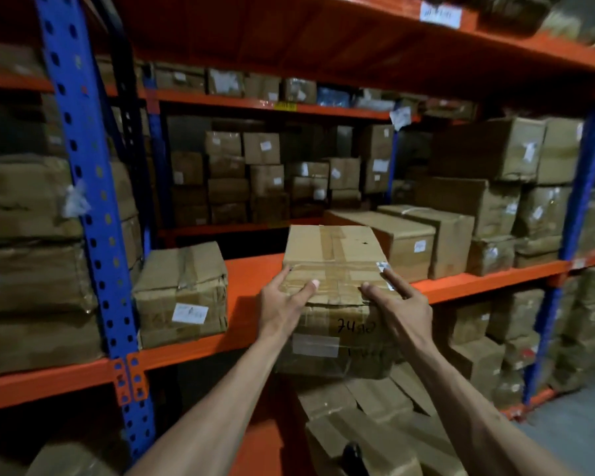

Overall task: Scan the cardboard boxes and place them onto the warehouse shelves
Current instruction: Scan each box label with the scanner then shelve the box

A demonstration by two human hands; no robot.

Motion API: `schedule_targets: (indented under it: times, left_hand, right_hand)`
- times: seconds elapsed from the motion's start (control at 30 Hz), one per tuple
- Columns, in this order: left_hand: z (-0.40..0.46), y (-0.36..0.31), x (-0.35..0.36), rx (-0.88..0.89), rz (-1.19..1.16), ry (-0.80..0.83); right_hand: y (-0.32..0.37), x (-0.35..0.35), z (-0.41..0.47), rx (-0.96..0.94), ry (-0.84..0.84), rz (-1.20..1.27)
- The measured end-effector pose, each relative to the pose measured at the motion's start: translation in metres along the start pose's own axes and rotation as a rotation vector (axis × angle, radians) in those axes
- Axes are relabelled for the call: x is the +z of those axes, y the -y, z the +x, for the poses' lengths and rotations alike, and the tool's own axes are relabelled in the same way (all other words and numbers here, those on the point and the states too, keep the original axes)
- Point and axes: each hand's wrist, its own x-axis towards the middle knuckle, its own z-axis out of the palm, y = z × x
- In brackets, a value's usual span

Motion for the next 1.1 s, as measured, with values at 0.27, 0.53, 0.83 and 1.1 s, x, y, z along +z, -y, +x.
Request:
schedule_targets:
  times: [0.27, 0.53, 0.83, 1.1]
  left_hand:
    - [0.089, -0.035, -0.079, 0.082, 0.068, -0.198]
    - [0.178, -0.02, -0.161, 0.062, 0.213, -0.434]
    - [0.25, 0.028, -0.238, 0.028, 0.267, -0.51]
    - [0.273, 0.083, -0.249, 0.277, 0.49, -0.729]
  right_hand:
    - [0.054, 0.116, 0.083, -0.048, 0.106, 0.103]
    - [0.068, 0.25, 0.15, -0.021, 0.29, 0.248]
    - [0.067, 0.37, 0.179, -0.018, 0.368, 0.244]
    - [0.071, 0.411, 0.187, -0.032, 0.383, 0.034]
